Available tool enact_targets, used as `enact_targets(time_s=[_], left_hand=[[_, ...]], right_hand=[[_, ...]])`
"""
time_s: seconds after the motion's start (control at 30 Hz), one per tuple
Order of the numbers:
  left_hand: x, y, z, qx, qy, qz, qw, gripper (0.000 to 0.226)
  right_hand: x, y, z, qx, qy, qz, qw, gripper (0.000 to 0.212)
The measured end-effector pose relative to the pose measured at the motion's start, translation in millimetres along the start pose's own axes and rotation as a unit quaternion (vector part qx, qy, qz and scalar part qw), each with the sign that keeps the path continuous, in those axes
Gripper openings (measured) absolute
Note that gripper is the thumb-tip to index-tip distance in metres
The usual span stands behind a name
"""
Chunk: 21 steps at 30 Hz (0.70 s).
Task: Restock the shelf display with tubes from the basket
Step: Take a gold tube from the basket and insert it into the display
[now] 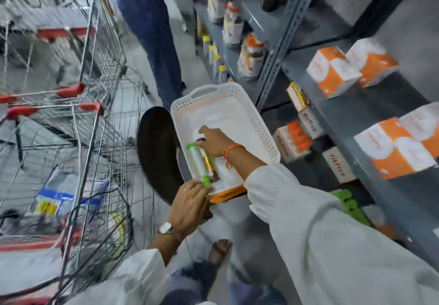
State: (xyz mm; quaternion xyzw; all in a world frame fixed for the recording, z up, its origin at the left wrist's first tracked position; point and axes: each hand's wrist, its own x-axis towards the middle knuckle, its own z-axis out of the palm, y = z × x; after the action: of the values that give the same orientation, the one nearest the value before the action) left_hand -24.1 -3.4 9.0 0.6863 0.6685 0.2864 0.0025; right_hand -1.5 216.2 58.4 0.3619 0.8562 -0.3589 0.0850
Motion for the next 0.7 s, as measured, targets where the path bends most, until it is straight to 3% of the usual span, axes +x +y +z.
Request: enact_targets(time_s=[0.13, 0.27, 0.33, 0.47, 0.7], left_hand=[[4, -2, 4, -0.006, 0.018, 0.002, 1.0, 0.029], [-3, -7, 15, -0.001, 0.006, -0.019, 1.0, 0.044], [-5, -9, 17, -0.001, -0.002, -0.02, 1.0, 0.036], [-6, -9, 19, 0.003, 0.004, -0.024, 1.0, 0.02], [-3, -5, 12, -0.005, -0.039, -0.068, 0.997, 0.018]], right_hand=[[13, 2, 3, -0.007, -0.001, 0.001, 1.0, 0.052], [20, 10, 5, -0.024, -0.001, 0.004, 1.0, 0.042], [20, 12, 3, -0.02, 0.007, 0.009, 1.0, 0.041], [15, 20, -4, 0.03, 0.04, 0.029, 0.998, 0.034], [-9, 37, -38, 0.155, 0.153, 0.012, 0.976, 0.029]])
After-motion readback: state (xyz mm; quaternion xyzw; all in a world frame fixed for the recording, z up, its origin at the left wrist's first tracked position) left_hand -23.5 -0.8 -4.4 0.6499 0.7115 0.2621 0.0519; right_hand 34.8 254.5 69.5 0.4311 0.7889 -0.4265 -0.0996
